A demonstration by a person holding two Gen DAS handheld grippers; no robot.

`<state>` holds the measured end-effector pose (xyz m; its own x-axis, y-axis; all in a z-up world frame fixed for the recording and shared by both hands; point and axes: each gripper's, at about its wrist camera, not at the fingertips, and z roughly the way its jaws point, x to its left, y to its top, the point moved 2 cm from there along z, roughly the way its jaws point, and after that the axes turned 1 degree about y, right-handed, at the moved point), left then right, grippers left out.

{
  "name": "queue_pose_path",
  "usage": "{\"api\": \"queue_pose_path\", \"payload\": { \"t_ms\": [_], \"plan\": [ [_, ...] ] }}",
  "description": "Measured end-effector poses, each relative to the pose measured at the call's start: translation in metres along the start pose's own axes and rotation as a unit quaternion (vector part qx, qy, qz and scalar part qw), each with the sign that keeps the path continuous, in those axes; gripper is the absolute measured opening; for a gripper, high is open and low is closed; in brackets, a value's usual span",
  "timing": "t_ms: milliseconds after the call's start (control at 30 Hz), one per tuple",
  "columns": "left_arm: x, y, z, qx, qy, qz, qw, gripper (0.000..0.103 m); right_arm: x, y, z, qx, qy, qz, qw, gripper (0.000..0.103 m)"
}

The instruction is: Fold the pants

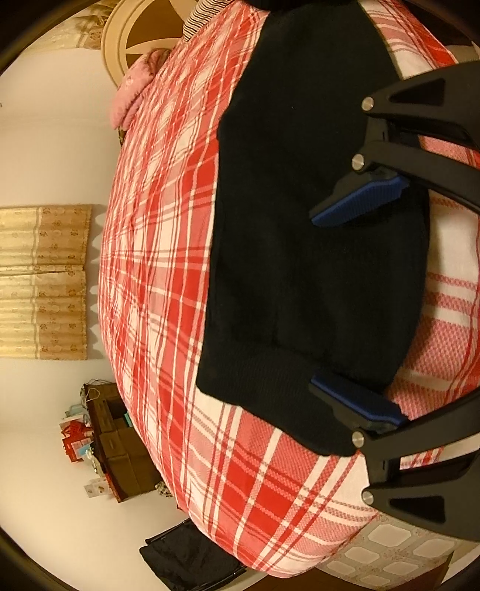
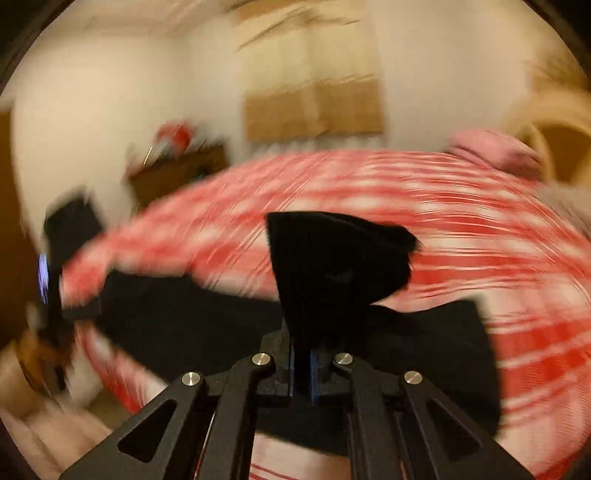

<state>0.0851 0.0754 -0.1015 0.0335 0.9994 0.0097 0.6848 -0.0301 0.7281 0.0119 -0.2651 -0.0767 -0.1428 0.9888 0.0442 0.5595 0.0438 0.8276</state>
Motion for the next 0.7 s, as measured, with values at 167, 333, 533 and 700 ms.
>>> {"api": "queue_pose_path", "payload": {
  "t_ms": [167, 333, 533, 700],
  "plan": [
    [0.009, 0.000, 0.002, 0.000, 0.001, -0.006, 1.0000, 0.085, 0.047, -0.041, 0.049, 0.031, -0.041, -0.106, 0.993, 0.010],
    [0.006, -0.002, 0.005, -0.004, 0.006, 0.004, 1.0000, 0.087, 0.045, -0.046, 0.043, 0.024, -0.008, -0.094, 0.995, 0.054],
    [-0.008, -0.007, 0.004, -0.008, 0.009, 0.043, 0.9990, 0.087, 0.055, -0.032, 0.006, -0.016, 0.107, -0.029, 0.994, 0.068],
    [-0.011, -0.007, 0.004, -0.005, 0.003, 0.041, 0.9991, 0.087, 0.006, 0.002, 0.011, -0.037, 0.050, 0.088, 0.994, 0.041]
  ]
}}
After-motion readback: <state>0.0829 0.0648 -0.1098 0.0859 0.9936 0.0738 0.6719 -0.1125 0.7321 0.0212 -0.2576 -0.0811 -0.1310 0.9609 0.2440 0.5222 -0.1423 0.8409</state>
